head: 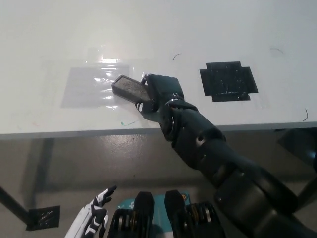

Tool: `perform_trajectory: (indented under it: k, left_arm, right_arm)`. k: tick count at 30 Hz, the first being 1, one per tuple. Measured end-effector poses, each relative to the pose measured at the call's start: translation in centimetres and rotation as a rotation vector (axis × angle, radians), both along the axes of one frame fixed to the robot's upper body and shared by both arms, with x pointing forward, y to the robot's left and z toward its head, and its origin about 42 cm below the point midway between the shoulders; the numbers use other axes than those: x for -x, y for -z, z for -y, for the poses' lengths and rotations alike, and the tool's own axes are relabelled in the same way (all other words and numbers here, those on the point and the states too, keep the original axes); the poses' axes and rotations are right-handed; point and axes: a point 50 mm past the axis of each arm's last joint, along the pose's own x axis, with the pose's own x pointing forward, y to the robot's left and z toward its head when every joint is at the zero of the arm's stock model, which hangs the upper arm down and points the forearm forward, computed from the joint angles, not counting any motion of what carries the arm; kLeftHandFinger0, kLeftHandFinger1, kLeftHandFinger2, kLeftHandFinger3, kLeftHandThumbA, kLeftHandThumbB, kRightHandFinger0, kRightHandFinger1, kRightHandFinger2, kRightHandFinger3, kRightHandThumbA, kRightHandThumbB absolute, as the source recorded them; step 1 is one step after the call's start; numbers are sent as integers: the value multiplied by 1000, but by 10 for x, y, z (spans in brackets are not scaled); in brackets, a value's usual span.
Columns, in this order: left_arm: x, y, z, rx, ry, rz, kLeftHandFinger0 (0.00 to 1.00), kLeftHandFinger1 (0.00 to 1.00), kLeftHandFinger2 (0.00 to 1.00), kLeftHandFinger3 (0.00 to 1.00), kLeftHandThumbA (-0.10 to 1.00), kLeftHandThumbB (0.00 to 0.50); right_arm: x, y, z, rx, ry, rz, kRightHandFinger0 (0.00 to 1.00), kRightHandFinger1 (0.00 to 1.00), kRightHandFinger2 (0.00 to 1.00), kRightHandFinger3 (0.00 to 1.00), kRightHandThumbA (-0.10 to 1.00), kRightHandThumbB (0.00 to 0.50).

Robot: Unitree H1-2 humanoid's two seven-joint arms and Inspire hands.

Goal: A whiteboard eraser is kept on the black marked spot on the table infront of the robot and the robot uses its right hand to swipe it back and forth on the table twice to clean it

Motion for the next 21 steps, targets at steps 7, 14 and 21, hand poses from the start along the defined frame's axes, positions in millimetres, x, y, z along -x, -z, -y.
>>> perform_trajectory:
  k: [7,14,21]
  left_arm:
    - [3,2,0,-2,-2,-6,1000,1000,1000,1000,1000,500]
    - [3,1,-1,-5,-2,-5,1000,1000,1000,1000,1000,500]
    - [8,4,-3,-15,-6,-16,1000,1000,1000,1000,1000,500]
  right_arm:
    - [-3,2,10,-6,-7,9,139,162,229,519,-100,208]
    - [-17,2,50,3,26,23,3,56,135,630,-100,174]
    - [-44,-8,164,85,196,49,0,37,179,883,-100,174]
